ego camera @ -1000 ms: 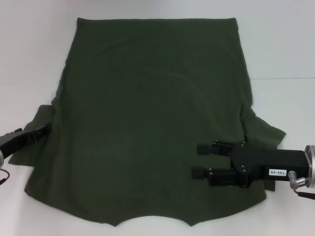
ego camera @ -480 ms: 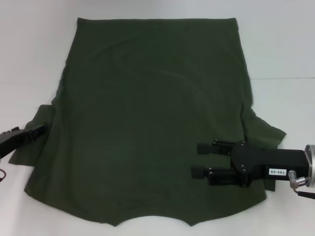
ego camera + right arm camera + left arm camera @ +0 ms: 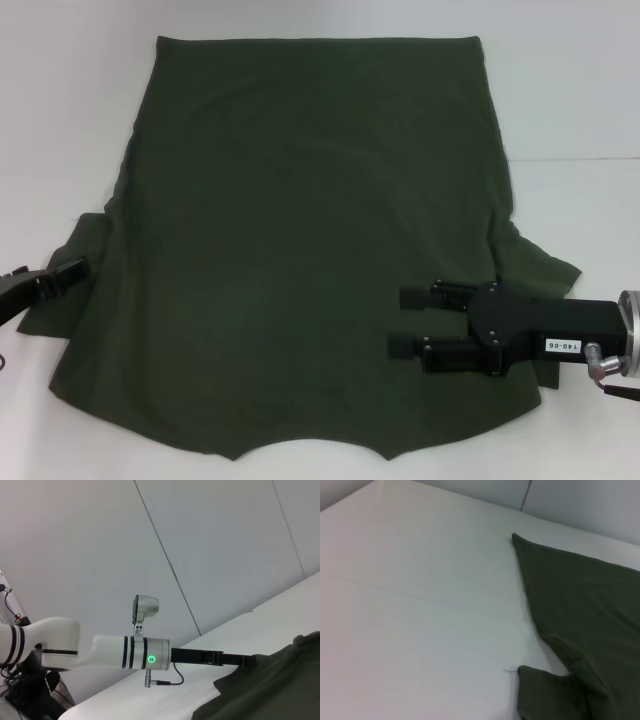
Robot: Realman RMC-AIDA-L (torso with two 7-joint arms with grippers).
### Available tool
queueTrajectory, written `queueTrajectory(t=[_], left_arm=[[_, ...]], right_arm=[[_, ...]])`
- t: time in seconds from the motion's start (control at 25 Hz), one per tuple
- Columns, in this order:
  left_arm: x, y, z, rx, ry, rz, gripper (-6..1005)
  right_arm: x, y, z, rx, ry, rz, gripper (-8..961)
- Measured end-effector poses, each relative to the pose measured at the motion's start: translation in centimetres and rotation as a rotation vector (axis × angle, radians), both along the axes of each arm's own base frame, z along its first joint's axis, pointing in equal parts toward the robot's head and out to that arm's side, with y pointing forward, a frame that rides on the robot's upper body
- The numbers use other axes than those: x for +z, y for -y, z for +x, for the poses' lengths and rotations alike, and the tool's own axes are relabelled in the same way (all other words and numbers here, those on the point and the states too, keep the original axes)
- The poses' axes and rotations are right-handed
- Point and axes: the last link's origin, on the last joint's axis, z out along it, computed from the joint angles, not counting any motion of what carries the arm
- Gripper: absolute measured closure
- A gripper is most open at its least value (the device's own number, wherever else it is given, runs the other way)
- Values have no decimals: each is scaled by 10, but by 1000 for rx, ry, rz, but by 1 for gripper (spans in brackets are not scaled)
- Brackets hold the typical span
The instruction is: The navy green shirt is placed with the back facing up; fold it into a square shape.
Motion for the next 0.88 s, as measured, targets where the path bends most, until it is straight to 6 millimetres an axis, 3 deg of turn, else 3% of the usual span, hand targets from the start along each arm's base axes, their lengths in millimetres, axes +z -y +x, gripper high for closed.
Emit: queueTrajectory(t=[0.68,0.88], left_arm=[[-10,-4,11,-47,-10,-50,79],[-10,-4,12,-50,-11,-49,125]], right_arm=[[1,0,1,-5,-1,7,73],[1,0,1,-6,-2,9,73]])
